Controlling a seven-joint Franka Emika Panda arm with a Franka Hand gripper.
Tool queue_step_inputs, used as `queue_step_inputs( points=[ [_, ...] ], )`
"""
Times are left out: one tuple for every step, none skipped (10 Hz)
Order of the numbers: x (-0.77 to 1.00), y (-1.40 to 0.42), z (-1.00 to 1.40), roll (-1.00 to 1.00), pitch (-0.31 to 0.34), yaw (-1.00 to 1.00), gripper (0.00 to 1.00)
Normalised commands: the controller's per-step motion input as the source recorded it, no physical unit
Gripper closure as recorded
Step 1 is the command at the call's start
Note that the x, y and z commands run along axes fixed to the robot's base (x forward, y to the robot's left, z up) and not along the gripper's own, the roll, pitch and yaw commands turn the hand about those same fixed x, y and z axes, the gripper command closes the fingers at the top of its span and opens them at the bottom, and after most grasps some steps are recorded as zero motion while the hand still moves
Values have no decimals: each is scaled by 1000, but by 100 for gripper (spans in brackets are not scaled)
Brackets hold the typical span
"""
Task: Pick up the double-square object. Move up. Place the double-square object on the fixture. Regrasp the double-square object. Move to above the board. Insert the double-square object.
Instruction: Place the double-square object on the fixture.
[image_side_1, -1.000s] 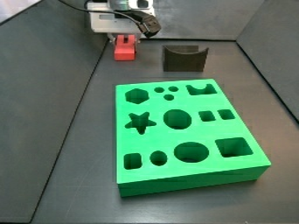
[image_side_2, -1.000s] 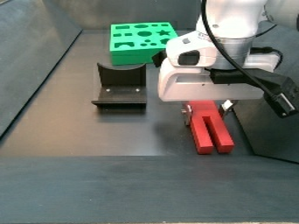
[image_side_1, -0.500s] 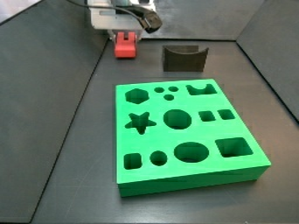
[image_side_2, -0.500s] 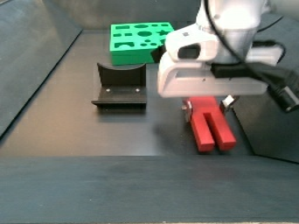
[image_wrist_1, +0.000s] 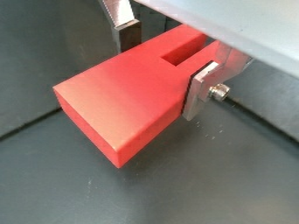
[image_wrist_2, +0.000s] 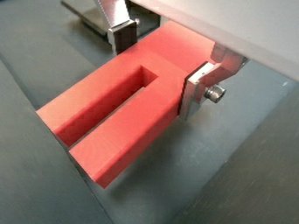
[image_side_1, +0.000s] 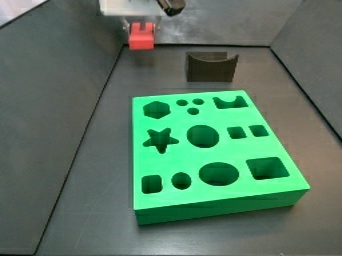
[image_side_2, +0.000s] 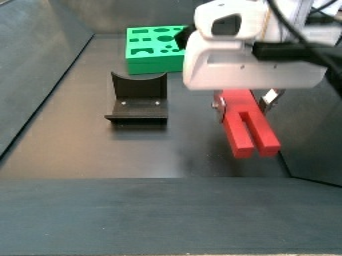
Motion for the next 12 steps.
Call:
queue_step_inputs(
  points=[
    [-11, 0, 1000, 23, 17, -7, 100],
    [-17, 2, 1000, 37, 26, -13, 100],
    [-22, 4, 1000, 50, 35, -18, 100],
    [-28, 5, 1000, 67, 45, -20, 100],
    [-33, 5, 1000, 75, 51, -17, 100],
    [-37, 7, 1000, 84, 56, -12, 100],
    [-38, 5, 971, 89, 60, 4, 100],
    [-31, 5, 833, 92, 64, 12, 100],
    [-22, 8, 647, 97, 72, 17, 100],
    [-17, 9, 552, 93, 77, 20, 100],
    [-10, 11, 360, 81, 85, 23, 100],
    [-2, 11, 215, 68, 87, 23, 100]
  ],
)
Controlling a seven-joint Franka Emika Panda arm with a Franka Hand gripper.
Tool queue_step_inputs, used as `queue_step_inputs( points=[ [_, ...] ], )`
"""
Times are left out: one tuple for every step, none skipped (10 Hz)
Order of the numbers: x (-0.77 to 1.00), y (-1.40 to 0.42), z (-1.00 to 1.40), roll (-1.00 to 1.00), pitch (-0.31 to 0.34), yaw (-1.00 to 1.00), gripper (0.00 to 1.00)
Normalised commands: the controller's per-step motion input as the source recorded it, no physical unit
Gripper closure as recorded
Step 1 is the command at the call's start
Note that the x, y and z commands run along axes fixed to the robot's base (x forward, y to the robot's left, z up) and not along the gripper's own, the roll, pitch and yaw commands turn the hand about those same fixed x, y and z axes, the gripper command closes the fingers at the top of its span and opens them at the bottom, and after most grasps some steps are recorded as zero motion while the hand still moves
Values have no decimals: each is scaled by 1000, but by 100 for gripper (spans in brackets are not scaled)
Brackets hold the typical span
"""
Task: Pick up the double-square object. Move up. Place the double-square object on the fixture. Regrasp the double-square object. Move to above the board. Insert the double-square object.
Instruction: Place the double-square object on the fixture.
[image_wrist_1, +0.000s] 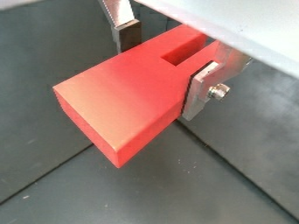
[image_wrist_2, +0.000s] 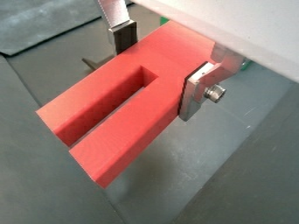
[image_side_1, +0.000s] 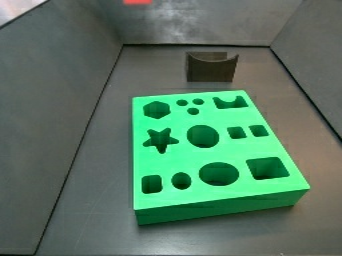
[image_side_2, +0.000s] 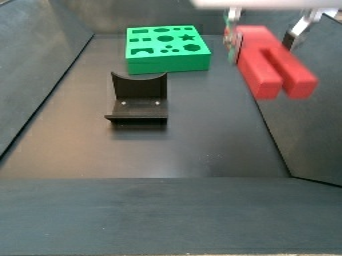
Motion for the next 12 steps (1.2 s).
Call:
queue_step_inputs(
  points=[
    [1000, -576, -116, -101, -58, -512, 100],
    [1000, -570, -129, -102, -54, -496, 100],
    [1000, -488, -120, -112, -44, -328, 100],
    [1000, -443, -110, -127, -21, -225, 100],
    [1000, -395, -103, -120, -2, -133, 100],
    [1000, -369, -100, -115, 3, -95, 100],
    [1000, -321, -93, -99, 9, -44, 100],
    [1000, -293, -87, -88, 14, -19, 100],
    [1000, -253, -80, -76, 21, 1, 100],
    [1000, -232, -75, -70, 26, 8, 100],
    [1000, -194, -67, -67, 36, 11, 100],
    [1000, -169, -62, -67, 46, 15, 100]
  ],
)
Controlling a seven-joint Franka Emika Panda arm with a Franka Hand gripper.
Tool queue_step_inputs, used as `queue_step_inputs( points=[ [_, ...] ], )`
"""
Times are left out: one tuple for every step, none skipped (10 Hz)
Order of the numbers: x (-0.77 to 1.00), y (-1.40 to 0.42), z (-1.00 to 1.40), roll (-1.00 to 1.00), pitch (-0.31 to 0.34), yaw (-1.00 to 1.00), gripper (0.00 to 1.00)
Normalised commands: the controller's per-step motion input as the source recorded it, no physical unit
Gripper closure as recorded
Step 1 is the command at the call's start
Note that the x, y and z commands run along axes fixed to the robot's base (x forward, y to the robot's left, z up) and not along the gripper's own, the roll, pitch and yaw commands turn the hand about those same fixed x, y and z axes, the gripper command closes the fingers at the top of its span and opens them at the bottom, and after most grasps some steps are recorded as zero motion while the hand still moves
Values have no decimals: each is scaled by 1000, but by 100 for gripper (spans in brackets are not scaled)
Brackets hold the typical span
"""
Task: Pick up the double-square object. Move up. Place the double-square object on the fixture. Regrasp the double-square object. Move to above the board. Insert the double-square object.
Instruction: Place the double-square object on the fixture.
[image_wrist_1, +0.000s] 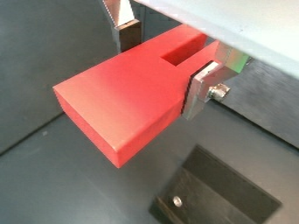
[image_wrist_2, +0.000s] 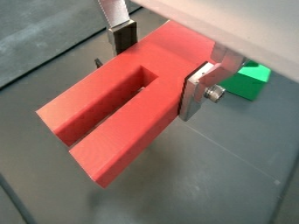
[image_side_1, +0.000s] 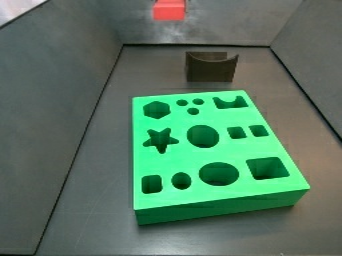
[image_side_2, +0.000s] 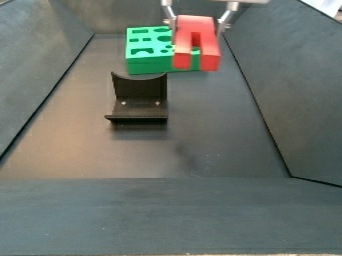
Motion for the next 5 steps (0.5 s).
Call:
queue_step_inputs(
  points=[
    [1000, -137, -53, -67, 59, 15, 100],
    [1000, -120, -47, -66, 66, 17, 100],
    [1000, -86, -35, -63, 81, 19, 100],
    [1000, -171, 258, -1000, 29, 125, 100],
    [1000, -144, 273, -1000, 40, 112, 100]
  ],
)
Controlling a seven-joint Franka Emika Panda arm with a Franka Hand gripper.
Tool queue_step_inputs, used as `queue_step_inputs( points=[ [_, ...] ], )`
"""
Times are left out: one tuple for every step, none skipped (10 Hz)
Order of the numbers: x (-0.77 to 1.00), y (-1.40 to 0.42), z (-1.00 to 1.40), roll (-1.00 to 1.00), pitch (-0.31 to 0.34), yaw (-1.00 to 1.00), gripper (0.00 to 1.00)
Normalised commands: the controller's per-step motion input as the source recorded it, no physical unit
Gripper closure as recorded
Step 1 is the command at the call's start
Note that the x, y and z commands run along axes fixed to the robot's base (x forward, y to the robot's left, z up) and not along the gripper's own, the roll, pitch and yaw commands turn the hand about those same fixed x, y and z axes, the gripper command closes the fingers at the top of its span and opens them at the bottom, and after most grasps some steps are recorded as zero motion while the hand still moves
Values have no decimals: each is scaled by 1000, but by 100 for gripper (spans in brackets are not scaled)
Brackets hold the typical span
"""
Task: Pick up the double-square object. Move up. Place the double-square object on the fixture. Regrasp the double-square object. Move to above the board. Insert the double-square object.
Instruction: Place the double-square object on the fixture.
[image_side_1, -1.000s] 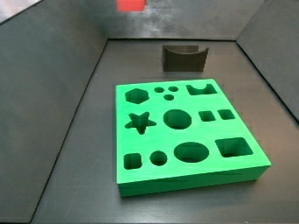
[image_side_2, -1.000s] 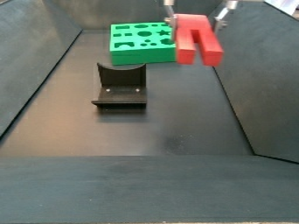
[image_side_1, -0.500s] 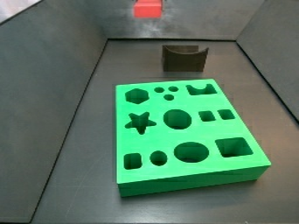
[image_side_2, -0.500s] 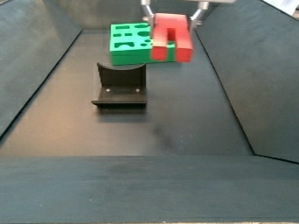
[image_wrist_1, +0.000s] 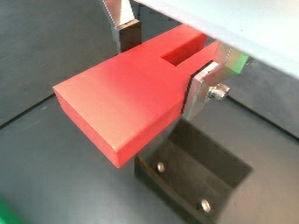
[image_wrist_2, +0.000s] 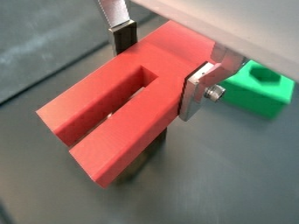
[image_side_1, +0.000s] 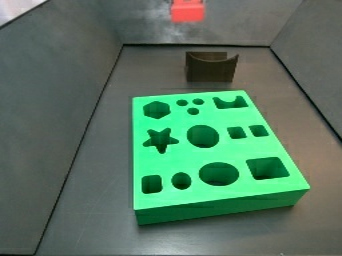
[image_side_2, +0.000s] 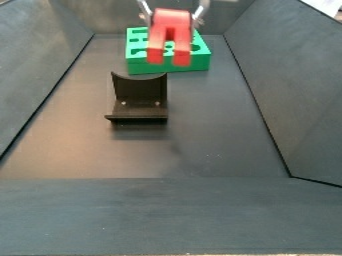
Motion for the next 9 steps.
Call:
queue_step_inputs(
  points=[
    [1000, -82, 210, -1000, 55, 96, 100],
    [922, -47, 116, -1000, 67, 85, 100],
    [834, -13, 61, -1000, 80, 73, 100],
    [748, 9, 39, -1000, 97, 59, 100],
    [629, 33, 15, -1000, 118, 38, 100],
    [540, 40, -2, -1000, 133, 19, 100],
    [453, 41, -2, -1000, 146, -2, 100],
    [365, 45, -5, -1000, 160, -24, 100],
    [248, 45, -10, -1000, 182, -66, 100]
  ],
)
